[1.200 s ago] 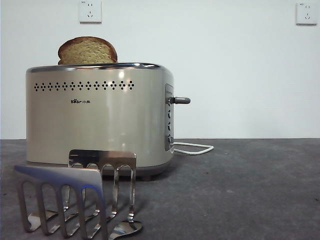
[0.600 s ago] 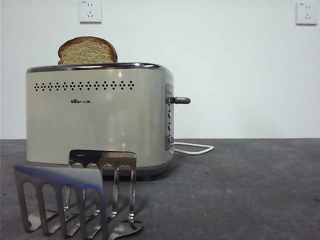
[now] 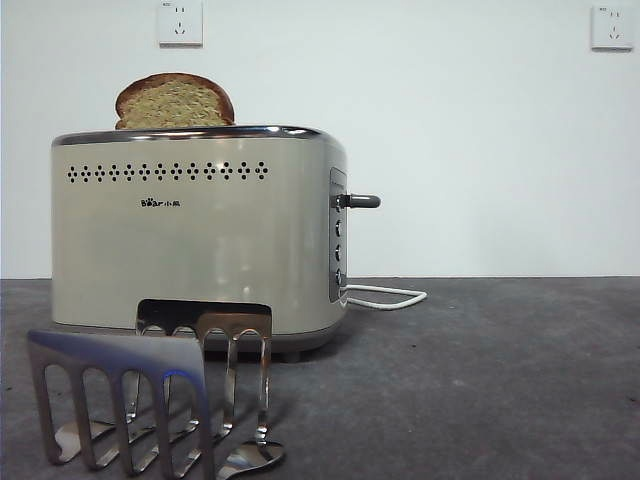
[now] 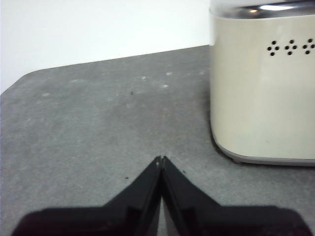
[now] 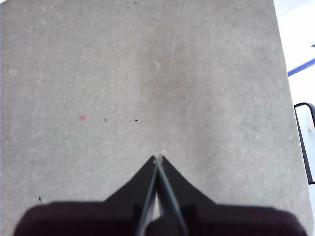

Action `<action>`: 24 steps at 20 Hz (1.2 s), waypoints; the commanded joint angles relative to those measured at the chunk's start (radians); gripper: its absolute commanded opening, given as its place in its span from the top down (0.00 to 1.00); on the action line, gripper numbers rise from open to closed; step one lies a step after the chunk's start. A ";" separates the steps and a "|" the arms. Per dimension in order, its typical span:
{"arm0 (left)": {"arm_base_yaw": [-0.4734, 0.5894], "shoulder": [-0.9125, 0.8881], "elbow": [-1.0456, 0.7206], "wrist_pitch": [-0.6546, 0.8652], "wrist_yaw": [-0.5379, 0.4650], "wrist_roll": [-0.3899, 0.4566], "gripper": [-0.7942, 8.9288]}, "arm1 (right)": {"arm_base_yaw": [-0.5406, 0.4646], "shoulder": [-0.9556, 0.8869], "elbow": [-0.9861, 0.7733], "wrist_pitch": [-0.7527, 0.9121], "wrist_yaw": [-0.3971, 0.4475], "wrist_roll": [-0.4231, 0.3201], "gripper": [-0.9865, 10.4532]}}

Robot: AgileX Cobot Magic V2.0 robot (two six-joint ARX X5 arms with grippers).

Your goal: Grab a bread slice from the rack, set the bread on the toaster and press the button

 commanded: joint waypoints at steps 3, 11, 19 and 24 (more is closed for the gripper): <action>0.017 -0.003 -0.011 0.003 -0.022 -0.112 0.92 | 0.001 0.003 -0.001 0.005 0.001 0.000 0.91; 0.016 0.008 -0.011 0.009 -0.021 -0.115 0.92 | 0.001 0.003 -0.001 0.005 0.001 0.000 0.91; 0.016 0.010 -0.011 0.009 -0.021 -0.115 0.92 | 0.001 0.003 -0.002 0.008 0.001 0.000 0.91; 0.016 0.016 -0.011 0.010 -0.021 -0.115 0.92 | -0.018 -0.065 -0.020 0.058 -0.002 0.000 0.91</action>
